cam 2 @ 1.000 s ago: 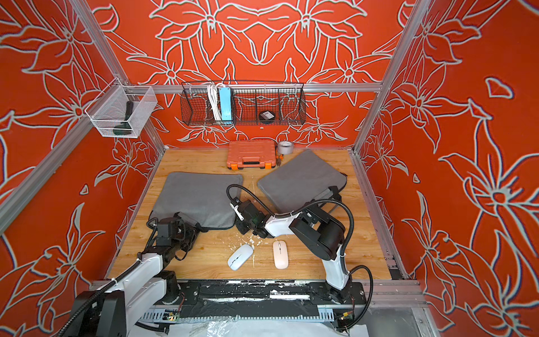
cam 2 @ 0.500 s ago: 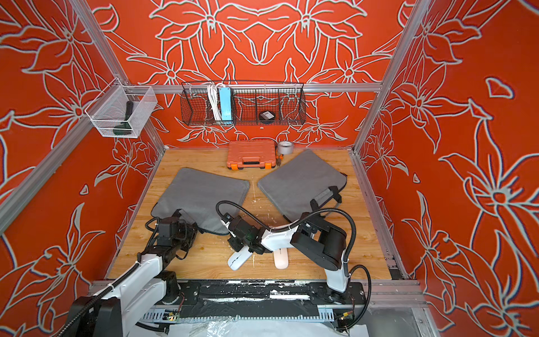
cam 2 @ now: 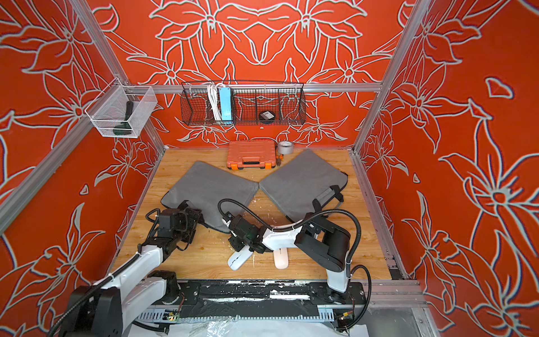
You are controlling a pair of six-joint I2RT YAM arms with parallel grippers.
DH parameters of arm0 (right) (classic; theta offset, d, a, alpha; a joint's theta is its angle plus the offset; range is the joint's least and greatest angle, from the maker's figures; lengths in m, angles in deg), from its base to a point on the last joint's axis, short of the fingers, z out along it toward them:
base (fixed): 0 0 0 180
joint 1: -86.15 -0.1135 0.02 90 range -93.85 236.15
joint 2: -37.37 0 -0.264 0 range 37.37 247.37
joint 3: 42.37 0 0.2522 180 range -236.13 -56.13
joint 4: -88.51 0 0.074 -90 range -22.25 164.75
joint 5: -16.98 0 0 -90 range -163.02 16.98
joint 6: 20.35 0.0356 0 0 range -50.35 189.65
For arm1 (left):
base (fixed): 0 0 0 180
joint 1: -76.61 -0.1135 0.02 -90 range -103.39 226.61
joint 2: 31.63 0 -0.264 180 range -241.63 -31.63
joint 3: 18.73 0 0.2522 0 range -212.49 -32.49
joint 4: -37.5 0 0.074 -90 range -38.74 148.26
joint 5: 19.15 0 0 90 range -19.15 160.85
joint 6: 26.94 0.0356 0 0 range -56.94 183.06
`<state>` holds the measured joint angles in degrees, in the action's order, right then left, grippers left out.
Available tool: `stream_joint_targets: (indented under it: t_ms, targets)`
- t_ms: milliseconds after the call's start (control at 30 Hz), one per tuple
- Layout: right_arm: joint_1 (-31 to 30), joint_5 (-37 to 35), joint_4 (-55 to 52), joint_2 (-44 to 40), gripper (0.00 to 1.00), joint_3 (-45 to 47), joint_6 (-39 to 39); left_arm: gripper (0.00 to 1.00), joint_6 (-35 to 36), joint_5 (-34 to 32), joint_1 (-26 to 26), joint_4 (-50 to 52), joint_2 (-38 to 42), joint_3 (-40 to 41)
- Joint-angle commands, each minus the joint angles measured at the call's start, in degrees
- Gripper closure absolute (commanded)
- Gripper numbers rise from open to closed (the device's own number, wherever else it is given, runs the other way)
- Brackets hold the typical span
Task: Put the mouse into the laptop bag
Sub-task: Unzip the zipper on the zippered laptop bag.
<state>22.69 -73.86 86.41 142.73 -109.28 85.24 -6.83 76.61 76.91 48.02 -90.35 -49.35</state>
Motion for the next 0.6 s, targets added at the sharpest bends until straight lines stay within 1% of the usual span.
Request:
stream_joint_targets:
  t_ms: [0, 133, 233, 300, 333, 367, 433, 500, 533, 567]
  targets:
    - [-0.8, 2.2, -1.6, -2.3, 1.00, 1.8, 0.7, 0.02, 0.1, -4.5, 0.2, 3.2, -3.1, -1.0]
    - [-0.8, 3.7, -1.0, -2.7, 1.00, 1.6, 1.0, 0.02, 0.2, -5.4, 0.2, 1.6, -6.4, -2.6]
    - [-0.8, 4.3, -0.6, -2.7, 1.00, 1.5, 1.4, 0.05, 0.3, -3.2, 0.2, -1.5, -10.6, -2.7]
    - [-0.8, 4.3, -0.6, -2.7, 1.00, 1.4, 1.5, 0.09, 0.6, -2.3, 0.2, -3.0, -14.0, -3.2]
    - [-0.8, 4.3, -0.6, -2.7, 1.00, 1.3, 1.6, 0.15, 0.8, -2.1, 0.2, -3.3, -15.4, -3.6]
    - [-0.8, 4.4, -0.6, -2.7, 1.00, 1.2, 1.7, 0.24, 1.1, -1.9, 0.2, -3.4, -16.9, -4.4]
    - [-0.8, 4.5, -0.8, -2.4, 1.00, 0.6, 2.1, 0.45, 1.9, -0.6, 0.2, -3.8, -19.6, -5.7]
    - [-0.8, 4.6, -1.6, -1.8, 1.00, -0.4, 2.9, 0.78, 2.8, 0.1, 0.3, -2.7, -21.7, -7.4]
    - [-0.9, 4.7, -1.8, -1.4, 1.00, -0.8, 3.5, 0.92, 2.8, 0.1, 0.4, -2.3, -22.2, -7.8]
    - [-1.0, 5.0, -1.7, -1.1, 1.00, -1.4, 4.3, 1.00, 2.6, -0.1, 0.5, -2.1, -22.6, -7.9]
